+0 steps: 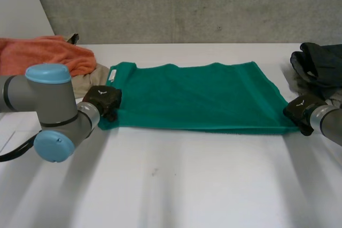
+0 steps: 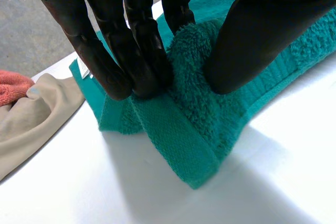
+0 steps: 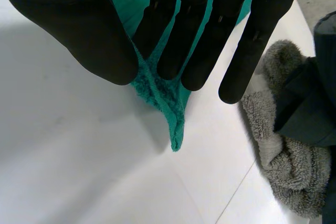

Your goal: Fold the laundry.

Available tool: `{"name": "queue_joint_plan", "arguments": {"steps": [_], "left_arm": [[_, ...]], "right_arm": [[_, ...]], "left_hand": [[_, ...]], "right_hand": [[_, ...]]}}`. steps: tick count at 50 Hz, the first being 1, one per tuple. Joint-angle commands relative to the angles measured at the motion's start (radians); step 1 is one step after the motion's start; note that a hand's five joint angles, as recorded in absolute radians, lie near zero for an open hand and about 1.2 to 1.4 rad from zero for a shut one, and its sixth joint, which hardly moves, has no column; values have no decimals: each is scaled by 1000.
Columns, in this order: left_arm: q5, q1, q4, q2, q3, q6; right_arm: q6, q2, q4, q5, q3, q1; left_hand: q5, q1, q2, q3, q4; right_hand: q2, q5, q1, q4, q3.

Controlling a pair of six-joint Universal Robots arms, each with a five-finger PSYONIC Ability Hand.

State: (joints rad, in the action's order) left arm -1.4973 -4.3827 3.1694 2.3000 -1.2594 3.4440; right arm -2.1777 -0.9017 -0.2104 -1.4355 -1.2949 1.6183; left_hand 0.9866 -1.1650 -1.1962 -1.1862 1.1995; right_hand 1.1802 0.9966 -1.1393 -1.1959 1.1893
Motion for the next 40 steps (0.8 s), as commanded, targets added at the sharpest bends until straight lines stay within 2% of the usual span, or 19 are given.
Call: {"name": "queue_joint_plan", "arguments": {"steps": [1,9,13,14,18,26,34,40], "left_arm": [[2,-6,-107,-79,-47,7],[-11,-14,-207,-165,-144,98],[6,-21,-183,-212,-182,109],[20,-24,-160,-232,-199,104],[34,-37,-93,-280,-241,103],[45,-69,-48,-396,-363,103],[108,-86,-46,-456,-503,130],[109,-89,-46,-435,-534,170]], "right_arm": [[-51,-57,-10,52,-58,-1],[-56,-120,-13,96,-129,-20],[-56,-117,-10,92,-138,-6],[-56,-114,-10,90,-138,2],[-63,-111,-9,83,-138,8],[-105,-123,-9,81,-138,5],[-117,-121,-7,84,-139,5],[-117,-118,-7,84,-141,6]], "left_hand": [[235,-231,-200,-210,197],[235,-231,-200,-210,197],[-324,328,359,349,-362],[-540,544,575,565,-579],[-663,667,698,688,-701],[-613,617,648,638,-652],[-261,265,296,286,-299],[-129,133,164,154,-167]], "right_hand": [[216,225,-257,-200,207],[216,225,-257,-200,207],[216,225,-257,-200,207],[216,225,-257,-200,207],[216,225,-257,-200,207],[216,225,-257,-200,207],[216,225,-257,-200,207],[216,225,-257,-200,207]]}}
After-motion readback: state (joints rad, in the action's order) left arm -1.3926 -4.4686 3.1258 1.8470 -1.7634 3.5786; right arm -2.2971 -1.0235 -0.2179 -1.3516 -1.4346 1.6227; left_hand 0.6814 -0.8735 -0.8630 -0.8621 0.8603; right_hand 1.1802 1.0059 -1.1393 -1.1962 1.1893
